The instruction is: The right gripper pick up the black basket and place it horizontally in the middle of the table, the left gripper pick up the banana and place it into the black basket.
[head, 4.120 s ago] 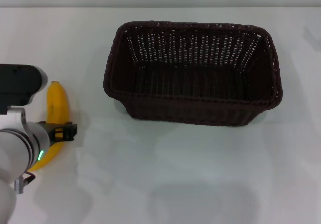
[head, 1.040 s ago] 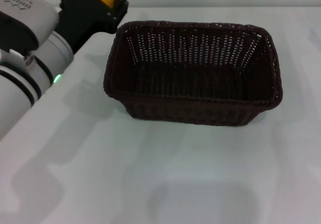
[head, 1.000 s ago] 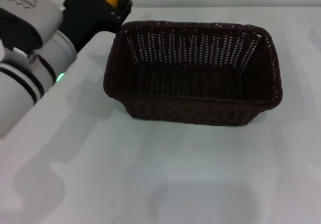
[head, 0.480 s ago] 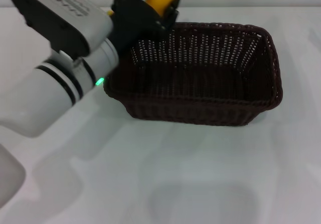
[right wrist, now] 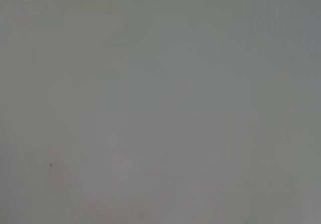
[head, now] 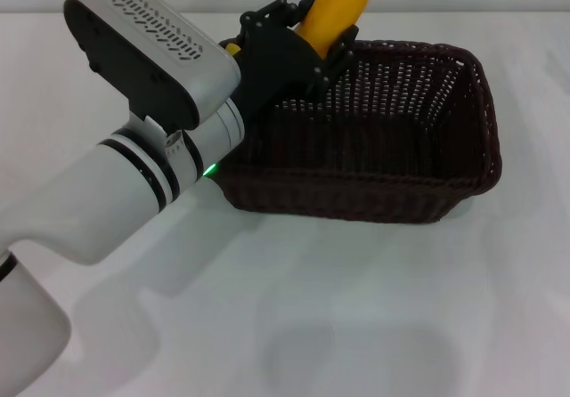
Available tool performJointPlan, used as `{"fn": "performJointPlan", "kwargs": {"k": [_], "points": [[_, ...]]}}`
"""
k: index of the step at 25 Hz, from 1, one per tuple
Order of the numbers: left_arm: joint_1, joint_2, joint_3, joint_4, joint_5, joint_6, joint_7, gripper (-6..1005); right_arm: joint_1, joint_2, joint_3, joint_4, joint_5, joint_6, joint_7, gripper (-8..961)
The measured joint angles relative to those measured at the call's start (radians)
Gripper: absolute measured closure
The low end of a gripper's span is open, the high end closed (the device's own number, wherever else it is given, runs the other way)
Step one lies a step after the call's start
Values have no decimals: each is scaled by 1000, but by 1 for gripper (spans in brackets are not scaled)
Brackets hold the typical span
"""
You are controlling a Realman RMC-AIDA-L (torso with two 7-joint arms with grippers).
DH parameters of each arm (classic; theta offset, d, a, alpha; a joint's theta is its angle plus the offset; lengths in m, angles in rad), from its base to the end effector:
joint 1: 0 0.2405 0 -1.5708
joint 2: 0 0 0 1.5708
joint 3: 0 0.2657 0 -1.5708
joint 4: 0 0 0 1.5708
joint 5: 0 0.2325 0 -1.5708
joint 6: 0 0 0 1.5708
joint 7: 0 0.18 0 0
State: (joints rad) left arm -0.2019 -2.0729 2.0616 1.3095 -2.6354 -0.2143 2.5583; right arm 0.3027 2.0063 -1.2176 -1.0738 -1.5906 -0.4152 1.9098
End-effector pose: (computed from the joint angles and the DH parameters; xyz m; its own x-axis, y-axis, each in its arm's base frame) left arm -0.1241 0.3794 -0.1035 0.8576 -0.0604 0.5108 0.3608 -0.6371 -0.6811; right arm 0.3111 0.4660 0.0955 0.6093 -0.2669 -0.7467 -0.7892 -0.1123 -0.6038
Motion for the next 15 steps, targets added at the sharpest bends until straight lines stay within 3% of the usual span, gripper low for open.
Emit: {"fn": "performJointPlan", "kwargs": {"k": [13,15], "points": [[14,7,8,23,0,5,-60,485,-2,0,1,0,0,-6,0,111],[17,8,8,30,0,5,-62,386,-3,0,1,0,0,-6,0,111]]}}
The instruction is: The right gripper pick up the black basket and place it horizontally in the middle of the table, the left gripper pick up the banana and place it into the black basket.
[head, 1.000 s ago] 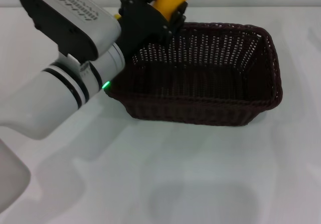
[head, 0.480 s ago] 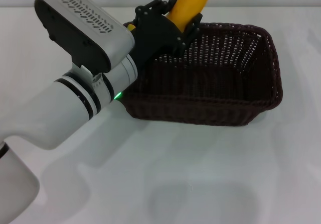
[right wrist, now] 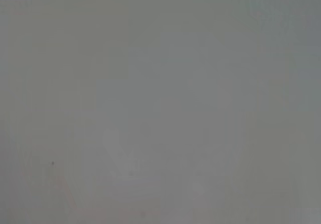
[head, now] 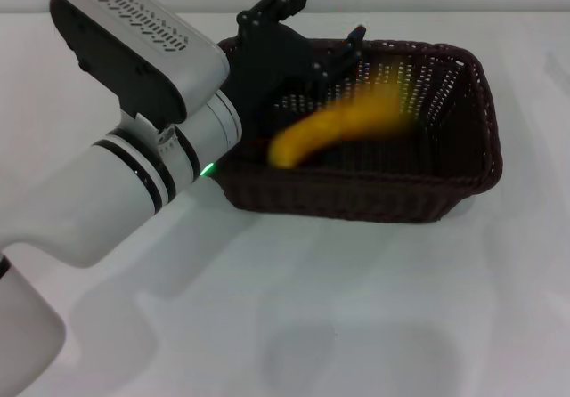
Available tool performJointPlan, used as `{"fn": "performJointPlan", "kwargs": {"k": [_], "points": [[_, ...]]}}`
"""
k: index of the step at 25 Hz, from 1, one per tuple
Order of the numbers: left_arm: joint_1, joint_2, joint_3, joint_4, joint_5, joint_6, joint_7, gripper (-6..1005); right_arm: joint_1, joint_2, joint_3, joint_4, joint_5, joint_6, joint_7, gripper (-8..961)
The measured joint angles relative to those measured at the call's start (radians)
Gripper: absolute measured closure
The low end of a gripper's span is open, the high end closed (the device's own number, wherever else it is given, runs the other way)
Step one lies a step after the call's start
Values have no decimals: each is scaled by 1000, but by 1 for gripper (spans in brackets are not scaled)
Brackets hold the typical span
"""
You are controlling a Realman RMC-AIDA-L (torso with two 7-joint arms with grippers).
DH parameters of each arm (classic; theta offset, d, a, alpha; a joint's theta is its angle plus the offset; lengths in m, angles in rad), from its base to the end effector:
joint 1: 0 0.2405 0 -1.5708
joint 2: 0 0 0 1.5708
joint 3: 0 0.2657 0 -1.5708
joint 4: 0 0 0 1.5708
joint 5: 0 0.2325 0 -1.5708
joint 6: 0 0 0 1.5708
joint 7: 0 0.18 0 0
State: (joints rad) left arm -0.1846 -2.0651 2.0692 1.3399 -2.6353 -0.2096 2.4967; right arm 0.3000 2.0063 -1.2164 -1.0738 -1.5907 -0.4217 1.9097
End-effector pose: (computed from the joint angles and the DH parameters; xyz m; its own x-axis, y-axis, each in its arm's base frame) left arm -0.1217 0.3760 -0.0993 0.8307 -0.0290 0.5560 0.4126 -0.6384 -0.6497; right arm 0.3119 0.4649 0.0949 0.6082 -0.2701 -0.7464 -0.7901 -0.1150 -0.6021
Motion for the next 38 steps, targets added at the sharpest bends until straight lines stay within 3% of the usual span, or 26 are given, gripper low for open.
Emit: {"fn": "performJointPlan", "kwargs": {"k": [2,8,14,23,38], "points": [[5,1,0,8,0,1,1,286,0,0,0,0,0,-1,0,111],[37,-11,-22,16,78,6,15,198,-1,0,1,1,0,-7,0,111],[85,-19,-101,44,117,16,49,110,-2,0,2,8,8,-17,0,111],[173,-22,-243,118,109,9,92,120,-3,0,-3,14,28,-34,-2,111],[257,-17,-297,230,-219,4,86,120,8,0,9,75,229,-95,-182,112]]}}
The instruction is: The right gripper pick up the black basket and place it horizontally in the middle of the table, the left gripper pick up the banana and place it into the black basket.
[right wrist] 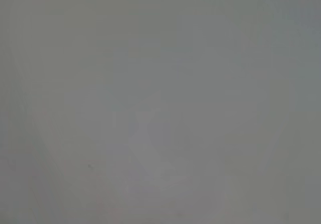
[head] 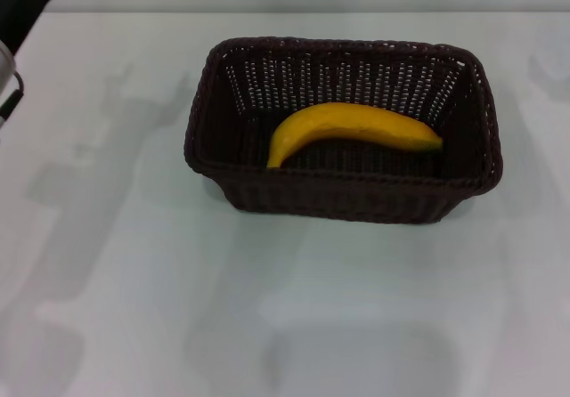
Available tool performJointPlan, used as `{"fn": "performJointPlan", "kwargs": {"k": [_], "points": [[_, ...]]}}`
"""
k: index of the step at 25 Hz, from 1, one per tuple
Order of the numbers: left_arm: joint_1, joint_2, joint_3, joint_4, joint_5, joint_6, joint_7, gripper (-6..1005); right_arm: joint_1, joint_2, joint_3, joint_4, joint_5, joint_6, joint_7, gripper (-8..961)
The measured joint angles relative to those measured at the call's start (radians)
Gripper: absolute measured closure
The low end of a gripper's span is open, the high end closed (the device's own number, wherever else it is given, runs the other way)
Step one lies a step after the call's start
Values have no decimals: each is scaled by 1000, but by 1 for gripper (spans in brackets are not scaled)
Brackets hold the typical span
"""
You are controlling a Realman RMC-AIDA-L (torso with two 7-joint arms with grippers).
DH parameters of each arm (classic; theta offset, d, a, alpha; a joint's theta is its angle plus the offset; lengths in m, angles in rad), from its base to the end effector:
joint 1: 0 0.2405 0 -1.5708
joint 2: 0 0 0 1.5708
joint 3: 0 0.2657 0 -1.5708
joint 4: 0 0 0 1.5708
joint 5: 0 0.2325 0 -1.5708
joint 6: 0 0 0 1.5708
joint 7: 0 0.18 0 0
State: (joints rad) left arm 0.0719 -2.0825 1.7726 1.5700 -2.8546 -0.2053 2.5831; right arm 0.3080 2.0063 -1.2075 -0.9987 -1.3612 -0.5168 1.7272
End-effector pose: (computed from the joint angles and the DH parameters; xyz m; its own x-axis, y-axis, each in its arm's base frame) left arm -0.1844 0.3861 0.0472 0.6837 -0.0649 0.7269 0.6943 -0.2489 -0.6753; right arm 0.3087 0.4613 0.0810 0.5624 -0.2566 -0.7860 -0.8268 -0.1886 -0.5300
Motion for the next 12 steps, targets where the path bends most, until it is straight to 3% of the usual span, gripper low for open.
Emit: {"fn": "performJointPlan", "kwargs": {"k": [12], "points": [[62,1,8,96,11,28,6,120,-7,0,0,3,17,-27,-24,112]]}}
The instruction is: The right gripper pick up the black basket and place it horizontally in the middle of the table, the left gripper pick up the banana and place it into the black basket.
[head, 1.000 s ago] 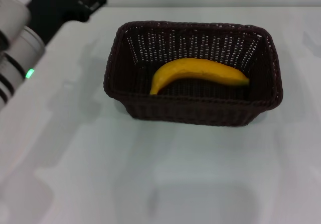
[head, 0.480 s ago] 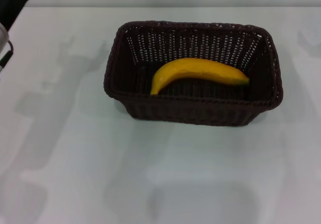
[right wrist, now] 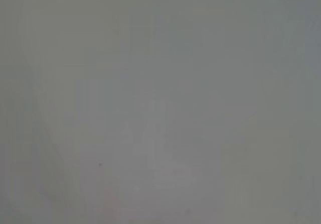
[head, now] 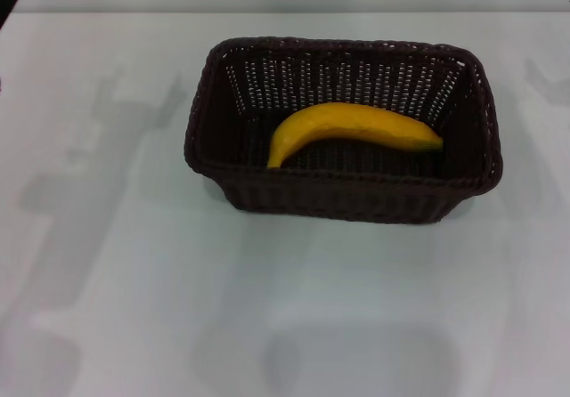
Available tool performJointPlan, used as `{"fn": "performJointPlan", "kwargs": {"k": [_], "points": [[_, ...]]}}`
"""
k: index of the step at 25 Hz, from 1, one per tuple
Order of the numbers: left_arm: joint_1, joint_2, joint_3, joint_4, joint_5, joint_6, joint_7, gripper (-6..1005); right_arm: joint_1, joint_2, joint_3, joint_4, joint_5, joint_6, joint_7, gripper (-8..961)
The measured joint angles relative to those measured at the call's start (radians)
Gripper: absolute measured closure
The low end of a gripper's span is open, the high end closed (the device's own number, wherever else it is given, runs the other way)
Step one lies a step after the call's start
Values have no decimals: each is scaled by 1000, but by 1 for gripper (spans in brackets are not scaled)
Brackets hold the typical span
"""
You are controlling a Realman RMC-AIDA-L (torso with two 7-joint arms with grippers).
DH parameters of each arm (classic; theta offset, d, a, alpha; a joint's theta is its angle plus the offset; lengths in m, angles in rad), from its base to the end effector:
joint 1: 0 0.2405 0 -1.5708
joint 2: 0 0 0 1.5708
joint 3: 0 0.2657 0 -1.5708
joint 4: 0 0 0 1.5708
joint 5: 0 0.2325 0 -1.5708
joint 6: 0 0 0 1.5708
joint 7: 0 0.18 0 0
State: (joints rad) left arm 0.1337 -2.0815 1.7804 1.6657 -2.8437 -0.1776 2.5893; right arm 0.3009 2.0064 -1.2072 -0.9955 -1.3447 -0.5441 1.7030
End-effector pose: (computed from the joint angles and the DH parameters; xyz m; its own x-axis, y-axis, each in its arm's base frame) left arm -0.1773 0.3738 0.0629 0.6886 -0.0908 0.7194 0.6899 -0.2238 -0.6885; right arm 0.3083 0.4580 0.0783 0.5673 -0.2572 -0.7823 -0.8230 -0.2103 -0.5277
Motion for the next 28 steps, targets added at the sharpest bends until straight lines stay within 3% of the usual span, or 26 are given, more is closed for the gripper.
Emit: {"fn": "performJointPlan", "kwargs": {"k": [5,12,18,22,28], "points": [[6,3,20,36,126,68,1,120,1,0,0,-1,1,-3,0,112],[-53,3,118,126,343,482,3,120,8,0,0,0,1,-4,0,111],[-89,0,174,140,407,700,-2,120,9,0,0,0,1,-4,0,111],[-87,0,195,132,451,726,-17,120,9,0,0,0,1,-4,0,111],[-81,-1,210,108,575,728,-187,120,9,0,0,0,1,-18,0,111]]}}
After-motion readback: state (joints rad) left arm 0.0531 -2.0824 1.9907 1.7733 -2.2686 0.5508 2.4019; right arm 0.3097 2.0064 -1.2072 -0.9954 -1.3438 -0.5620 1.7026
